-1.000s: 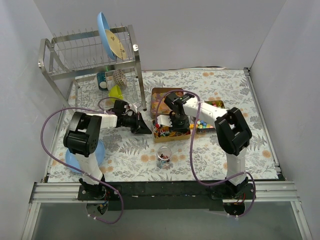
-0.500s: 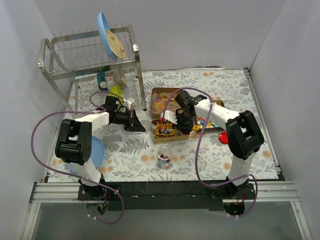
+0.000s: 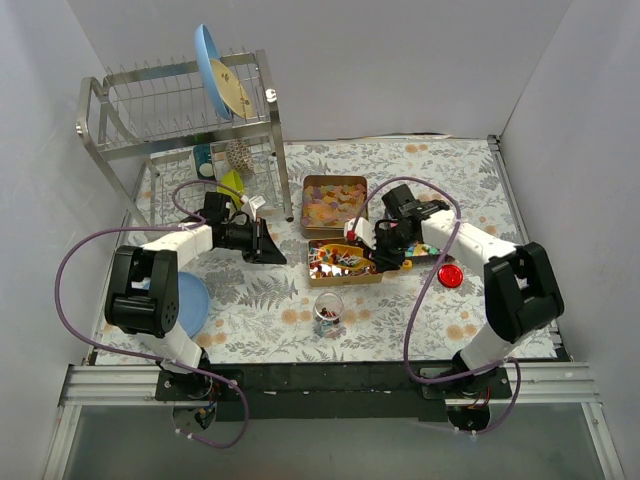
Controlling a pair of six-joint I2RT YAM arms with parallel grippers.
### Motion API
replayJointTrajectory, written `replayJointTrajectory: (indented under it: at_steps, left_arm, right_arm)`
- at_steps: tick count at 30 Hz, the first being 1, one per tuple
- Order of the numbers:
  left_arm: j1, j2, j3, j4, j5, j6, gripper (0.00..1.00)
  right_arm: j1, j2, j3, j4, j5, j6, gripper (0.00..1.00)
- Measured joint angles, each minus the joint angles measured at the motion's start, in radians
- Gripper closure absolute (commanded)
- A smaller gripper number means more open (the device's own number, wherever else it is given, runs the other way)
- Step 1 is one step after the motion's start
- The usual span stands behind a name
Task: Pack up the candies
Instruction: Scoop the fake candies from the storage box, then place the fake candies in the packing bottle.
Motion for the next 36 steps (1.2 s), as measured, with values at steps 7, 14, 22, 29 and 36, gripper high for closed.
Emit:
replayJointTrajectory:
  at_steps: [7,14,22,29,36]
  left_arm:
    - [0.009,0.0,-0.005,0.0,-0.006,0.016,0.81]
    - [0.01,0.0,-0.008,0.002,-0.007,0.016,0.76]
    - [0.011,0.0,-0.008,0.013,-0.005,-0.005,0.67]
    - [0.011,-0.021,-0.008,0.034,-0.028,-0.062,0.66]
    - [0.011,-0.118,-0.012,0.026,-0.091,-0.027,0.64]
  right_arm:
    - [-0.06,-0.148,-0.048,0.016,-0.088,-0.004,0.99]
    - [-0.084,-0.231,-0.109,0.02,-0.179,0.006,0.99]
    - [-0.039,-0.347,-0.105,-0.011,-0.227,0.064,0.99]
    - [-0.04,-0.365,0.05,-0.205,-0.134,-0.006,0.99]
    - [-0.037,-0.349,0.266,-0.457,-0.045,-0.187,0.99]
